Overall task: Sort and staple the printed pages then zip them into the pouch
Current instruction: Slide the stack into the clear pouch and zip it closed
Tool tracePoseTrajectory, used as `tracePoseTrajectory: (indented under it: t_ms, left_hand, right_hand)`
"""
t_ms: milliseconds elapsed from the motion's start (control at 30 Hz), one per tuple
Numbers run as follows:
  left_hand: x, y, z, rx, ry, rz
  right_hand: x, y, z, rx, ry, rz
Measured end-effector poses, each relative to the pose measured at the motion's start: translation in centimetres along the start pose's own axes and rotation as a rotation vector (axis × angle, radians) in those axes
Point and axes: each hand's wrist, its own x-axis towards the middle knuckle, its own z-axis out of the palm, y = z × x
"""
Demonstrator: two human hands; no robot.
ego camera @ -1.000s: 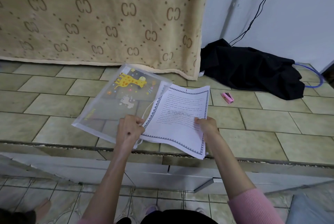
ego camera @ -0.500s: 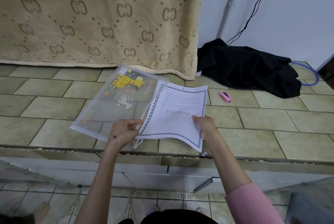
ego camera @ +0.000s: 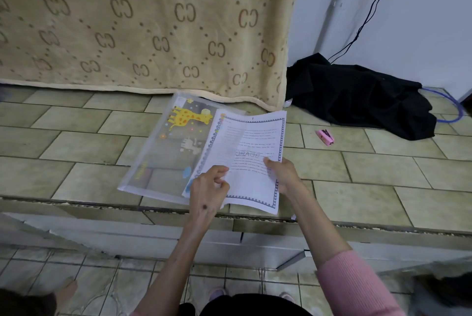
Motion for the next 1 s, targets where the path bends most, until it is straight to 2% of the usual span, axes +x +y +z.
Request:
tracePoseTrajectory:
  t_ms: [167,300,367,433,467,533,600,700,767,900,1000]
  left_hand:
    - [-0.2,0.1,0.3,-0.108,-0.014,-0.018]
    - [0.9,0.2,-0.2,-0.185,-0.156,-0.028]
    - [3.6,-1.3,-2.7,-0.208,0.002,-0.073]
    - [6.9,-4.0,-5.4,0.012,0.198,-0.213]
    - [8.3,-5.2,-6.5,0.136,0.217,-0.325]
    - [10.0,-6.6,-7.7,0.207,0.163,-0.471]
    - [11.0,-6.9,-8.3,0.168,0.115,-0.477]
    - [11.9,-7.4,-8.9,0.081,-0.039,-0.426]
    - [12.1,-8.0,-8.8,-0.053,-0.120,-0.450]
    - [10.9,-7.1,-7.1,-0.459,-0.279,-0.520]
    - [10.2,-6.8,-5.7,-0.549,-0.323,-0.494]
  right_hand:
    - [1.0,-1.1,-0.2,-0.074,-0.099,0.046]
    - [1.4,-0.9,0.3,-0.107,-0.138,0.053]
    - [1.2,-1.2,0.2,-0.134,-0.161,0.082]
    - [1.4,-1.4,-0.3,-0.156,-0.195,0.121]
    - [1.5,-1.5,-0.5,-0.147,-0.221,0.144]
    - [1.8,-1.7,-0.8,-0.086,-0.258,0.173]
    - [2.3,-2.0,-1.0,-0.082,-0.247,0.157]
    - [3.1,-2.2,-1.6,-0.175,-0.173,0.115]
    - [3.3,-2.3,-2.0,-0.162,-0.177,0.124]
    - [3.6,-2.2,-1.6,-0.033,-0.319,0.158]
    - [3.9,-2.1,-1.3,0.040,-0.402,0.201]
